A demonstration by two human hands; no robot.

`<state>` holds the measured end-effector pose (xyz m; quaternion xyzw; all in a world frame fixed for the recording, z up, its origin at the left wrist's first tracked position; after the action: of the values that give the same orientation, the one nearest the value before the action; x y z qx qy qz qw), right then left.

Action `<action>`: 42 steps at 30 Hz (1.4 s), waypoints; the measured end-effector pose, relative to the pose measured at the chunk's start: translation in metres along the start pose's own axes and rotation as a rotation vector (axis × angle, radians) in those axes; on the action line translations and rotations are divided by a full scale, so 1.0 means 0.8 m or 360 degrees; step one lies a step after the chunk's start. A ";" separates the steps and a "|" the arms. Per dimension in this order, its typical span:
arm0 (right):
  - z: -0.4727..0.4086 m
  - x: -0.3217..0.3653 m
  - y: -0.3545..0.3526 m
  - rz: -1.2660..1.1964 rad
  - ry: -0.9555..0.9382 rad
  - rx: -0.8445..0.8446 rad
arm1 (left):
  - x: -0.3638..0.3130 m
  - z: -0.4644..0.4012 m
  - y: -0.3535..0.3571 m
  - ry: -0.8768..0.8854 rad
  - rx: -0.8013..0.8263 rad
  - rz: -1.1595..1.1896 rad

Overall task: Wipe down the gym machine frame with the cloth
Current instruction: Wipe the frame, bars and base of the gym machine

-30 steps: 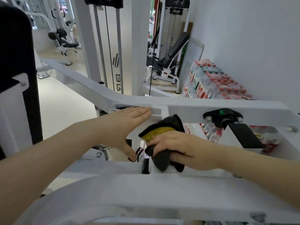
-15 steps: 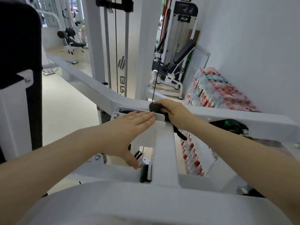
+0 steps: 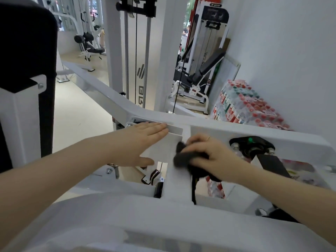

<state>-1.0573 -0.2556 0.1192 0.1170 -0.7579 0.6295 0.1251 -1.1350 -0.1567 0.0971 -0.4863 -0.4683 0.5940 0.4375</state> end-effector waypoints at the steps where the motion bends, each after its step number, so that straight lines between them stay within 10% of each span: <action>1: 0.005 0.022 0.013 0.0055 -0.0187 0.0081 | 0.003 0.002 -0.001 -0.0020 -0.0018 -0.0035; 8: -0.022 0.008 0.009 0.0403 -0.0243 -0.0154 | 0.018 0.028 -0.007 -0.0248 -0.0088 -0.0121; 12: -0.013 0.089 0.036 0.0536 -0.0781 0.0135 | 0.043 0.051 -0.008 -0.0544 -0.0121 -0.0121; 18: -0.090 0.113 0.052 0.1584 -0.1253 -0.0163 | 0.048 0.077 -0.016 -0.0584 -0.0298 0.0232; 42: -0.112 0.097 0.143 0.1746 -0.1347 0.0619 | 0.092 0.111 0.000 -0.0561 -0.0003 0.0100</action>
<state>-1.1647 -0.1482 0.0554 -0.0264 -0.5651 0.6260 -0.5368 -1.2337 -0.0963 0.0928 -0.3893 -0.5228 0.6830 0.3295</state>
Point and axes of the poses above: each hand's wrist, its own z-axis away from the middle knuckle, its own y-axis out of the palm, x = y × z, the point moved 9 cm from there along -z, towards the middle knuckle, and after that the axes turned 12 degrees about z, right-handed, at the moved point
